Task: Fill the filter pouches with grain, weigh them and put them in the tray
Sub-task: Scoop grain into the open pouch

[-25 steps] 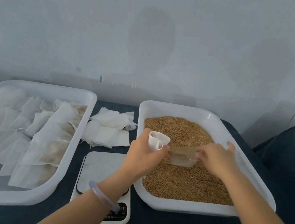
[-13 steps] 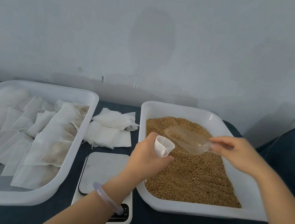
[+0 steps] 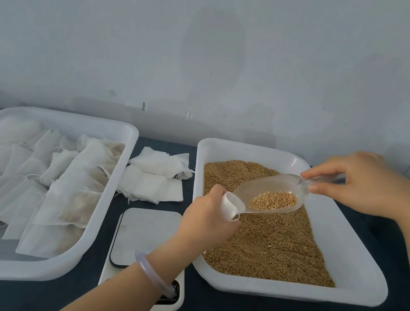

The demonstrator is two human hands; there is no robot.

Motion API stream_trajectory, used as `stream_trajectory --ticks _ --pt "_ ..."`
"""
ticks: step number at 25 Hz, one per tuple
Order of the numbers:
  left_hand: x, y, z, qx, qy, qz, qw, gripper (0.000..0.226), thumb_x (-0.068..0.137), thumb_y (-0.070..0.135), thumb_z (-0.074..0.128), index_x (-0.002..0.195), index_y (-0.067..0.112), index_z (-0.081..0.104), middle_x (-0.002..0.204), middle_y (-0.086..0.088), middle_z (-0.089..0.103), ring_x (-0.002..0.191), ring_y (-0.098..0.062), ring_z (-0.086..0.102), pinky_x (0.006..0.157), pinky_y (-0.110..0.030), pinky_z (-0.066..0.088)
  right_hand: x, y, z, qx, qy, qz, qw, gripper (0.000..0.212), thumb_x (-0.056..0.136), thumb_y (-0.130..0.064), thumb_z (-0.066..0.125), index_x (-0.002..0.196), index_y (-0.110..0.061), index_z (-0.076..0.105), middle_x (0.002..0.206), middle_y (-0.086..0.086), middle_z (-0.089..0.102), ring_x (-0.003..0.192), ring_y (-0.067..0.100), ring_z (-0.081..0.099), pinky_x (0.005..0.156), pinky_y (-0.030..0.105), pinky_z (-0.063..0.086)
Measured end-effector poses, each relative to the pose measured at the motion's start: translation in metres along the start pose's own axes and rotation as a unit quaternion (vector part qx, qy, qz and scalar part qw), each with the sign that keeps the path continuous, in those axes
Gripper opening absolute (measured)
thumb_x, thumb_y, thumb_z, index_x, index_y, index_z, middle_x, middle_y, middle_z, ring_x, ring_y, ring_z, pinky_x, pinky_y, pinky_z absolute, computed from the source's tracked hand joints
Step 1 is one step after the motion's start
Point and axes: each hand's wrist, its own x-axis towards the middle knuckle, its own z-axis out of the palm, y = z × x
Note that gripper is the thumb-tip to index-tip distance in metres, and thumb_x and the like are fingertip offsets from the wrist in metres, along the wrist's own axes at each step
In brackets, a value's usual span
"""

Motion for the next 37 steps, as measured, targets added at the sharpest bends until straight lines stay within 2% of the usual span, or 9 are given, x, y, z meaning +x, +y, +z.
stream_trajectory --ticks 3,7,12,18,24,28,33,37 --pt "0.0 0.0 0.001 0.018 0.004 0.011 1.0 0.034 0.079 0.03 0.067 0.099 0.026 0.039 0.078 0.011 0.049 0.076 -0.018 0.056 0.061 -0.029 0.048 0.001 -0.006 -0.001 -0.018 0.004 0.005 1.0 0.018 0.077 -0.046 0.064 0.094 -0.052 0.062 0.094 -0.028 0.061 0.117 0.013 0.046 0.109 0.038 0.025" --pt "-0.001 0.0 0.002 0.034 0.002 0.032 0.999 0.038 0.08 0.029 0.066 0.111 0.019 0.046 0.089 0.006 0.057 0.076 -0.018 0.058 0.063 -0.032 0.052 0.003 -0.008 -0.004 -0.021 0.013 0.01 1.0 0.022 0.077 -0.044 0.067 0.099 -0.047 0.065 0.107 -0.02 0.065 0.116 0.01 0.052 0.109 0.036 0.027" --pt "-0.001 -0.001 0.004 0.055 0.004 0.031 0.998 0.042 0.08 0.028 0.066 0.116 0.019 0.046 0.094 -0.001 0.063 0.08 -0.022 0.062 0.067 -0.037 0.055 0.002 -0.007 -0.001 -0.059 0.032 0.002 0.998 0.024 0.078 -0.046 0.066 0.102 -0.047 0.065 0.109 -0.022 0.064 0.115 0.011 0.053 0.106 0.034 0.026" --pt "-0.001 -0.002 0.004 0.041 0.003 0.034 0.999 0.039 0.079 0.027 0.067 0.112 0.021 0.046 0.108 0.008 0.063 0.077 -0.016 0.059 0.067 -0.033 0.053 0.002 -0.004 -0.002 -0.076 0.05 -0.006 0.996 0.022 0.078 -0.049 0.065 0.1 -0.049 0.065 0.109 -0.021 0.065 0.115 0.011 0.052 0.1 0.03 0.023" --pt "-0.001 -0.002 0.004 0.039 0.01 0.035 0.999 0.036 0.079 0.026 0.067 0.108 0.019 0.046 0.092 0.012 0.057 0.072 -0.016 0.056 0.061 -0.031 0.05 0.0 -0.003 -0.001 -0.069 0.044 0.002 0.997 0.022 0.076 -0.049 0.065 0.098 -0.05 0.065 0.106 -0.024 0.064 0.114 0.01 0.051 0.099 0.029 0.025" --pt "-0.001 -0.002 0.004 0.042 0.013 0.034 0.998 0.034 0.079 0.026 0.067 0.106 0.019 0.046 0.086 0.01 0.056 0.074 -0.019 0.059 0.062 -0.033 0.052 -0.003 -0.004 0.0 -0.042 0.031 -0.002 0.999 0.019 0.076 -0.045 0.067 0.092 -0.053 0.062 0.101 -0.036 0.052 0.103 0.001 0.049 0.095 0.025 0.026" --pt "-0.001 -0.001 0.004 0.049 0.01 0.024 0.998 0.034 0.08 0.028 0.066 0.103 0.019 0.044 0.086 0.003 0.059 0.076 -0.022 0.059 0.062 -0.034 0.051 -0.006 -0.004 0.001 -0.039 0.031 0.009 0.999 0.023 0.077 -0.043 0.068 0.099 -0.047 0.066 0.108 -0.023 0.063 0.112 0.006 0.053 0.098 0.026 0.029" --pt "-0.002 -0.001 0.004 0.055 0.012 0.029 0.998 0.036 0.08 0.029 0.067 0.105 0.018 0.044 0.086 0.001 0.06 0.077 -0.022 0.06 0.063 -0.034 0.051 -0.009 -0.005 0.001 -0.018 0.008 0.01 1.0 0.021 0.077 -0.043 0.067 0.094 -0.054 0.062 0.109 -0.023 0.063 0.113 0.007 0.051 0.105 0.035 0.03"
